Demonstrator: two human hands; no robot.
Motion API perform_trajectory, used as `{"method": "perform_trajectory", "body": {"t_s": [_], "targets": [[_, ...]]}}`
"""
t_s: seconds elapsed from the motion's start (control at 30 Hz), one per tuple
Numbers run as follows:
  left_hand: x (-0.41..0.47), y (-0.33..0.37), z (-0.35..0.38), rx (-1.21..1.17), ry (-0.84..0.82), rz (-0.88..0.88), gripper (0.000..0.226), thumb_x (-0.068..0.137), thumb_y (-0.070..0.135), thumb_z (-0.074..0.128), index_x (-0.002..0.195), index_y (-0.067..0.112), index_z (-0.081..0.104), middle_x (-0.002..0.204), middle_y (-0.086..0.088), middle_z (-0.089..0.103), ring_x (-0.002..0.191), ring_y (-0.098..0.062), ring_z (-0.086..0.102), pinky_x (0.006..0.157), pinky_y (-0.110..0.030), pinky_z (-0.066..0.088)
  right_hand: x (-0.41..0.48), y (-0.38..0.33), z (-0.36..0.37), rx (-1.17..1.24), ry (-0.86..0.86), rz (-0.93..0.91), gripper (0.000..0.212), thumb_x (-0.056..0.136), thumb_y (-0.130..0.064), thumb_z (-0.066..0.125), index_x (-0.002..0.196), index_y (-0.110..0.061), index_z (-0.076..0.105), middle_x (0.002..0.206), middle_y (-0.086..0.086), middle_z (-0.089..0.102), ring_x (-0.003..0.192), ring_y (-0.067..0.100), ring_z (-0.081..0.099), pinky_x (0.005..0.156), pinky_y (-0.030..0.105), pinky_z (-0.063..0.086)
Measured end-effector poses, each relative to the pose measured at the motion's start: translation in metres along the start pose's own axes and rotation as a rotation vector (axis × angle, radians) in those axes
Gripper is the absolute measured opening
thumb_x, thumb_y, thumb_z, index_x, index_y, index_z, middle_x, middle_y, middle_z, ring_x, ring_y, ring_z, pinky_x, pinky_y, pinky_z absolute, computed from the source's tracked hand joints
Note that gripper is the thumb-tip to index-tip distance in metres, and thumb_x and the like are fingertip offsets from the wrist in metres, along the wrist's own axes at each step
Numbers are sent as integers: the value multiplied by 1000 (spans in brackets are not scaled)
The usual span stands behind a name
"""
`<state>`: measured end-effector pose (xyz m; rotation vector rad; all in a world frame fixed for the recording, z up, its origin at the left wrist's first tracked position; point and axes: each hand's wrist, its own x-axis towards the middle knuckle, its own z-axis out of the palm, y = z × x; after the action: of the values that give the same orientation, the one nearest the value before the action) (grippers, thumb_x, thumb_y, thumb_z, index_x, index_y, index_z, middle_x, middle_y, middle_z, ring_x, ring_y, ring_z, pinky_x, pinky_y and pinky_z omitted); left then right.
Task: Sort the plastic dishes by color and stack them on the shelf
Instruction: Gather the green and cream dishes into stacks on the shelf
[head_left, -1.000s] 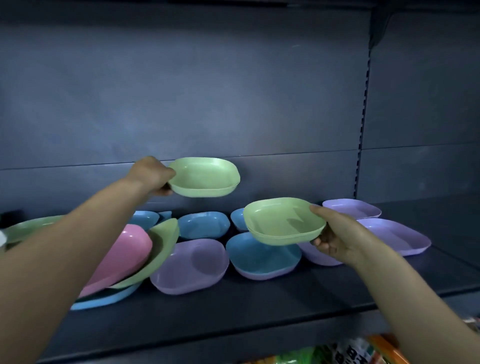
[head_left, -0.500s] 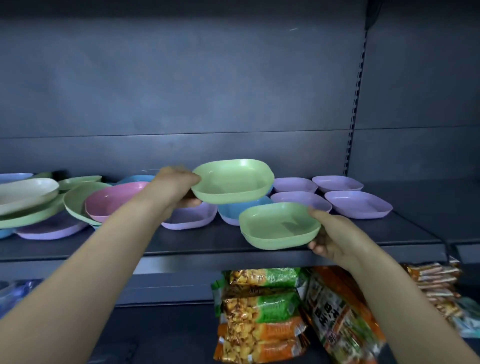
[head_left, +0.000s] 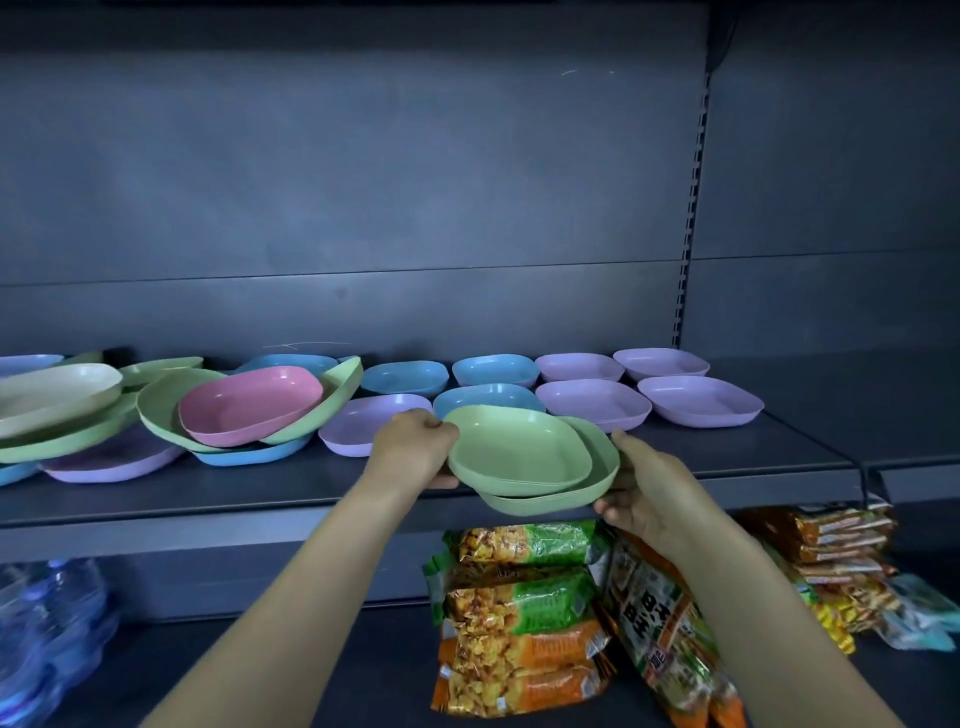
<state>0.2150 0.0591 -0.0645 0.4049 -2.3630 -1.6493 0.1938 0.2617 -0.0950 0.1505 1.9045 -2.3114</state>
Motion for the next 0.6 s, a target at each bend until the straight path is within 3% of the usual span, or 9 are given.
{"method": "perform_trajectory", "body": {"t_s": [0.1,0.17,0.27,0.37,0.47,0.53,0.6], "targets": [[1,-8,3,232,62,106,22,90,18,43,71,9,51,56,-6,59,29,-8,49,50,-17,47,0,0,2,-31,0,1,42,97,-38,43,78,-5,60,51,10,57,33,18,49,32,18,38],[-2,-9,6,343,82,182,33,94,25,39,67,8,48,50,-8,58,25,-6,44,44,-10,39,0,0,2,-86,-13,-7,39,93,-41,49,82,-5,61,56,10,56,37,18,50,33,18,39],[-6,-8,13,451,25,216,43,99,31,33,63,11,47,52,-7,56,35,-11,49,47,-13,41,1,0,1,-143,-44,-17,35,92,-36,55,98,-2,60,63,11,56,35,15,52,33,18,41],[-7,-9,18,464,-50,166,37,99,23,35,64,14,44,59,-7,56,47,-17,55,47,-21,48,3,0,0,-165,-59,-32,33,92,-28,56,108,1,58,69,13,57,35,14,54,33,17,41],[-8,-7,20,335,-105,73,25,96,12,36,76,5,50,64,-13,67,54,-26,67,64,-29,57,4,1,-1,-164,-69,-51,30,94,-22,54,111,3,57,71,16,58,34,14,55,33,17,41],[-10,-8,19,71,-133,-45,21,97,16,40,87,5,55,65,-10,66,45,-18,65,52,-26,57,4,1,-1,-170,-80,-69,28,95,-18,51,110,5,56,69,17,57,34,14,55,33,17,42],[-14,-9,15,-102,-153,-94,20,98,20,43,101,6,57,78,-13,65,50,-18,65,47,-23,57,1,0,-1,-179,-99,-87,25,96,-16,50,107,5,57,68,17,57,34,14,55,33,18,42]]}}
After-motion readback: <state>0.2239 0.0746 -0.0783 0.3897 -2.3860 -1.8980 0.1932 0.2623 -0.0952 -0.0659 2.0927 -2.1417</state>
